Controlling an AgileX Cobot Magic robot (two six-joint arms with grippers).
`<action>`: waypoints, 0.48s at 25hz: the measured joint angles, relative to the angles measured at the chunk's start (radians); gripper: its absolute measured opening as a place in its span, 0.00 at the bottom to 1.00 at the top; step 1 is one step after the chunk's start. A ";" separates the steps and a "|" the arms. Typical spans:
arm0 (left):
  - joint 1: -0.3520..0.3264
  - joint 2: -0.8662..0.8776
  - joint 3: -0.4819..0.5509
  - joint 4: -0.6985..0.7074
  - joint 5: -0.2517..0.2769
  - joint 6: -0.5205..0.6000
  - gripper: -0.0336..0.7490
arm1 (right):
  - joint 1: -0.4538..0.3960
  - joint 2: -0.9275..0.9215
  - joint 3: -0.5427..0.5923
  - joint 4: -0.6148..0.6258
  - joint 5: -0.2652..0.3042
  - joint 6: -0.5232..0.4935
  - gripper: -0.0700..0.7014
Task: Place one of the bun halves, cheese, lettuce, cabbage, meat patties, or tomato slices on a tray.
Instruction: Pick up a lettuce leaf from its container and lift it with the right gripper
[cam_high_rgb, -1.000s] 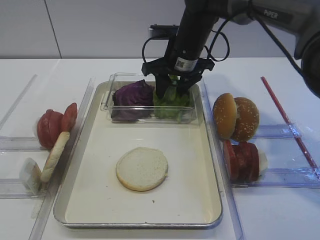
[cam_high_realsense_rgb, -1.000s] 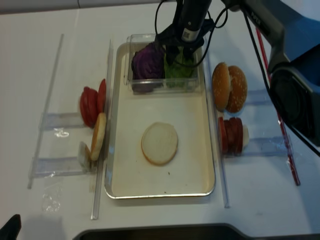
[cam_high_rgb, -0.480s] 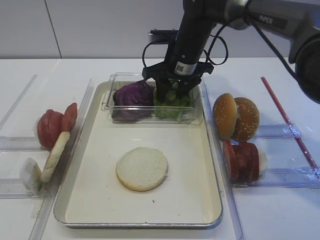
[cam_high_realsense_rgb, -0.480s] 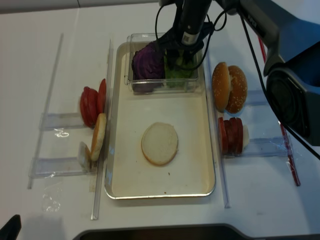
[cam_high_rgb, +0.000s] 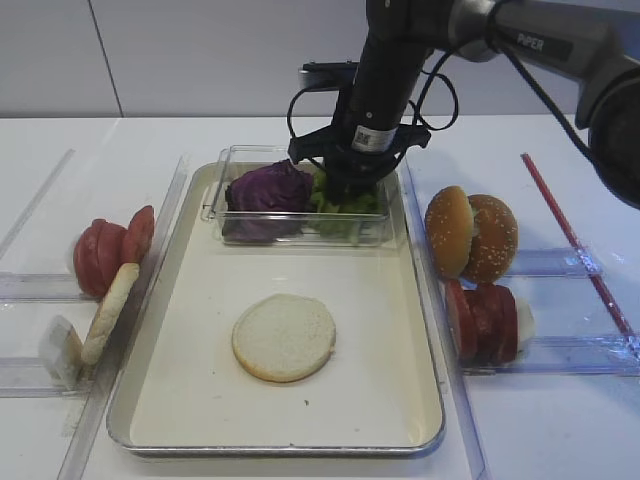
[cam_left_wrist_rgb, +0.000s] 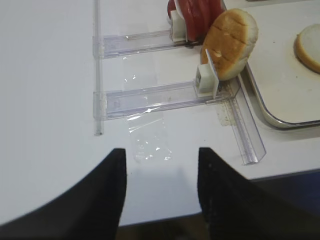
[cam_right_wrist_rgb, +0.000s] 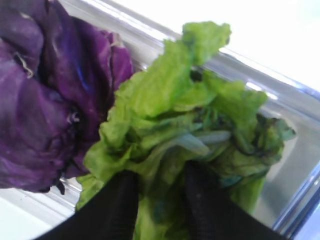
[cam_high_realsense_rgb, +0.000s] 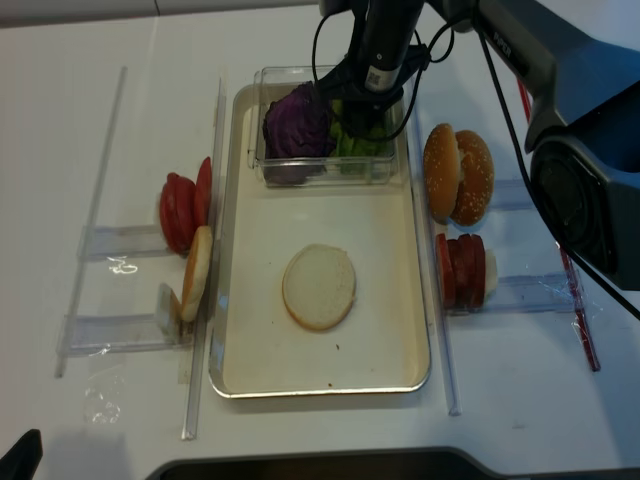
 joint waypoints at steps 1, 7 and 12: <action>0.000 0.000 0.000 0.000 0.000 0.000 0.48 | 0.000 0.000 0.000 0.000 0.000 0.000 0.44; 0.000 0.000 0.000 0.000 0.000 0.000 0.48 | 0.000 0.000 0.000 -0.002 0.000 0.000 0.35; 0.000 0.000 0.000 0.000 0.000 0.000 0.48 | 0.000 0.000 0.000 -0.004 0.000 0.000 0.21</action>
